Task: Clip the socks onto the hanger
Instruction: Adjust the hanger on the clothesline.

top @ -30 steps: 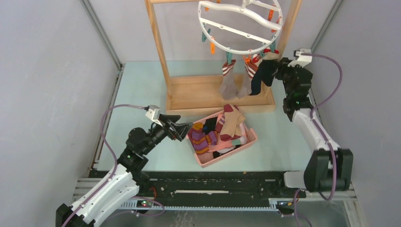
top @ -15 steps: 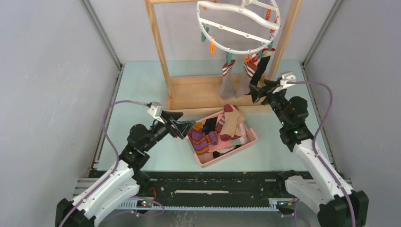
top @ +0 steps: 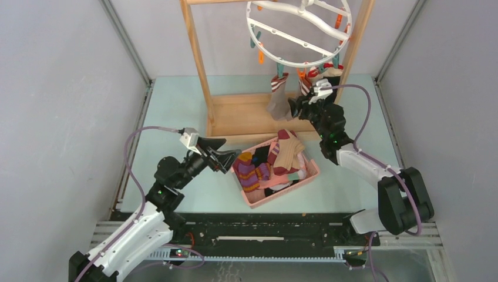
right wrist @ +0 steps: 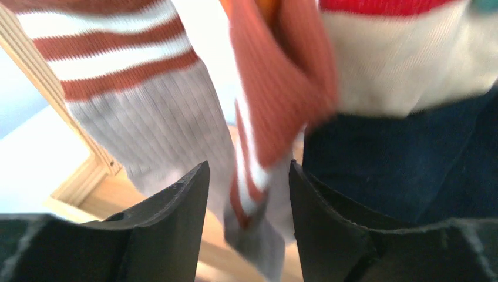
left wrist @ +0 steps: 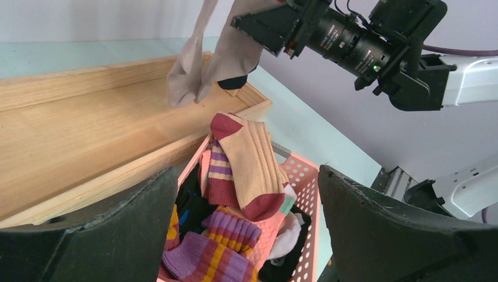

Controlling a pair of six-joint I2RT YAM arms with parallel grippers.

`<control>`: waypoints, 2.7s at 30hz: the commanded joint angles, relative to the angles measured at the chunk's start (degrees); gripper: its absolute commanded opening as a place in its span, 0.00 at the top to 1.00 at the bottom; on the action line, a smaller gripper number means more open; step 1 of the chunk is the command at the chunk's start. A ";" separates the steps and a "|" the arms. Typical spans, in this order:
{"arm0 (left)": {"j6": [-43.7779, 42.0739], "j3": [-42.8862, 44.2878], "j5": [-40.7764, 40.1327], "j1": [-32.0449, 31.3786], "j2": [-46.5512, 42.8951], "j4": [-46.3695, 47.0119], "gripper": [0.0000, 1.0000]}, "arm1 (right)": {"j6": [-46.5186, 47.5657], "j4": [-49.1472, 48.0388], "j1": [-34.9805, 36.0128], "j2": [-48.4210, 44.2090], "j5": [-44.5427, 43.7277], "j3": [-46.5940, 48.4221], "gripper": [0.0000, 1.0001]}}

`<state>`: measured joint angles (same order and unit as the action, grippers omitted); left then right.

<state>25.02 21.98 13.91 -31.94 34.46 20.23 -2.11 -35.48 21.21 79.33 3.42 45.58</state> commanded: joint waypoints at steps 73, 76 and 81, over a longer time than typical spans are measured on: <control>-90.95 67.91 24.42 10.82 45.90 -15.25 0.12 | -13.01 15.18 -14.09 8.36 -4.93 24.33 0.98; -92.09 72.69 25.91 11.09 49.43 -17.92 0.13 | -13.26 15.33 -14.09 7.89 -4.47 24.25 0.98; -93.94 77.37 27.16 11.11 53.96 -19.83 0.15 | -13.79 15.07 -14.16 7.11 -4.04 23.35 0.98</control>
<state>-66.00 94.24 38.35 -21.15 86.21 2.37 -14.37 -19.44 6.83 88.92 -1.21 67.79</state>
